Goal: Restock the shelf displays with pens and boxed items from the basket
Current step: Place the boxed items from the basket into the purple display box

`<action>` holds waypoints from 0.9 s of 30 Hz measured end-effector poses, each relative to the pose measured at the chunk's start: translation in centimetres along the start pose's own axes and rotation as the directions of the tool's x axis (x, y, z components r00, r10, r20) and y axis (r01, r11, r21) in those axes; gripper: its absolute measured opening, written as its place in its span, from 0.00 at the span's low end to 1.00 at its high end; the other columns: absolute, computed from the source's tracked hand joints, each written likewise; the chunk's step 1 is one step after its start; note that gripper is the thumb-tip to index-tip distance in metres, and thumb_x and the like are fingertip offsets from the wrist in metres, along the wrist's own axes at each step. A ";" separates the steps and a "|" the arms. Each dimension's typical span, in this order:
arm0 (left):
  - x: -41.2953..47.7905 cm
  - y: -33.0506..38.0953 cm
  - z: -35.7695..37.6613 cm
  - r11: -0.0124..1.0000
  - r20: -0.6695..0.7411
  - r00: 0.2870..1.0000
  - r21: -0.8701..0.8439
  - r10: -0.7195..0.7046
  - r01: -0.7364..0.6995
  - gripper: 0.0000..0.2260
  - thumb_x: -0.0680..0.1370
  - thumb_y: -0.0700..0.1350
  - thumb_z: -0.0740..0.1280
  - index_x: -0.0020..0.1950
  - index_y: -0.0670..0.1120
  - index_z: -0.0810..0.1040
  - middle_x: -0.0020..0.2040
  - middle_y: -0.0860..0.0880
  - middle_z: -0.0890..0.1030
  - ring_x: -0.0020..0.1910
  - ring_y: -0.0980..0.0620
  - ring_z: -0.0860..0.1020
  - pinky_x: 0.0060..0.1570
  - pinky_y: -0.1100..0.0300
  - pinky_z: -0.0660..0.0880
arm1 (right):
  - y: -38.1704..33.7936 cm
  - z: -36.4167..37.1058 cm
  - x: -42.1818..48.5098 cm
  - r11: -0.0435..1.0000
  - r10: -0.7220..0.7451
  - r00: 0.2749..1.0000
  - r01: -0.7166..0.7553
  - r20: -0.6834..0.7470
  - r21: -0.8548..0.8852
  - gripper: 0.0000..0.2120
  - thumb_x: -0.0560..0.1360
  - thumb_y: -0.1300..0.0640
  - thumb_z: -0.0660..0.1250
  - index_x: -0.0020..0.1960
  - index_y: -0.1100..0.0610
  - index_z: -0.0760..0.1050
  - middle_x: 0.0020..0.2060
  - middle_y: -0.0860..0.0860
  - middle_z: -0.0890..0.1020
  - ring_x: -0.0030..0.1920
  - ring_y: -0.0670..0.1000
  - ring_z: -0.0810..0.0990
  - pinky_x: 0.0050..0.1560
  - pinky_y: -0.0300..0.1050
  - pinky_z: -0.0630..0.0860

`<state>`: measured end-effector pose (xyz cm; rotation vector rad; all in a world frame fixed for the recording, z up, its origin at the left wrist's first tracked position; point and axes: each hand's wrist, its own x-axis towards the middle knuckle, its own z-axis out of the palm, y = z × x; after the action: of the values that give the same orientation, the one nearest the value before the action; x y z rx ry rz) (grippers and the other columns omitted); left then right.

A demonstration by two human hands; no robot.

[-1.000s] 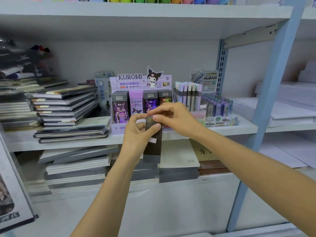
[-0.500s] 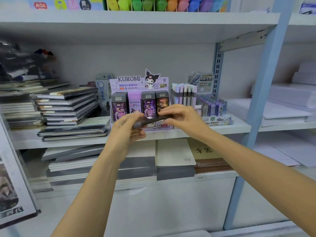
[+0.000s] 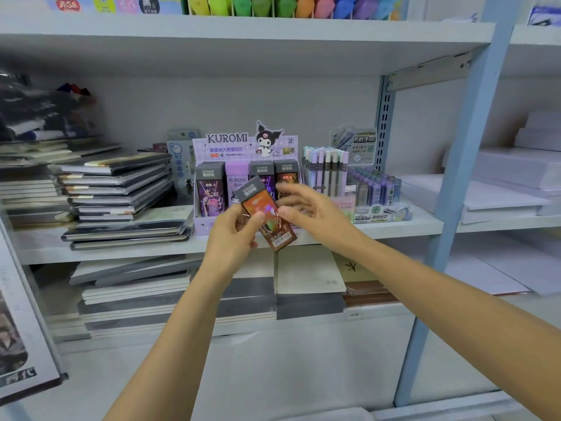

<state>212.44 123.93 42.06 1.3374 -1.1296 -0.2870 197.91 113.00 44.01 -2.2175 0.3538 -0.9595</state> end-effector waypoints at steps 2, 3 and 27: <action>0.0 0.0 0.3 0.981 0.035 0.997 0.180 0.063 -0.068 0.04 0.80 0.46 0.66 0.51 0.49 0.79 0.44 0.44 0.81 0.42 0.45 0.78 0.43 0.47 0.78 | -0.7 0.2 0.4 0.998 -0.036 0.999 0.036 0.003 0.049 0.25 0.77 0.55 0.67 0.73 0.48 0.65 0.57 0.47 0.80 0.52 0.43 0.81 0.54 0.42 0.79; -0.1 0.0 0.5 0.962 0.051 0.995 0.254 0.087 -0.097 0.05 0.79 0.47 0.66 0.51 0.47 0.79 0.45 0.44 0.81 0.44 0.44 0.78 0.44 0.47 0.78 | -1.0 0.3 0.5 0.998 -0.058 0.998 0.058 0.023 0.030 0.26 0.77 0.57 0.68 0.73 0.48 0.65 0.57 0.48 0.81 0.52 0.43 0.81 0.54 0.43 0.80; -0.4 -3.3 1.6 0.533 0.118 0.944 0.800 0.308 -0.274 0.29 0.76 0.47 0.67 0.75 0.52 0.62 0.68 0.53 0.70 0.70 0.52 0.65 0.74 0.49 0.49 | -0.1 -3.2 6.6 0.901 -0.055 0.995 0.016 -0.079 -0.433 0.10 0.79 0.61 0.64 0.58 0.54 0.67 0.49 0.59 0.82 0.49 0.60 0.82 0.50 0.60 0.80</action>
<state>212.37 122.26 38.71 1.8905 -1.5113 0.6050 200.16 108.28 49.19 -2.5913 0.6216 -1.0847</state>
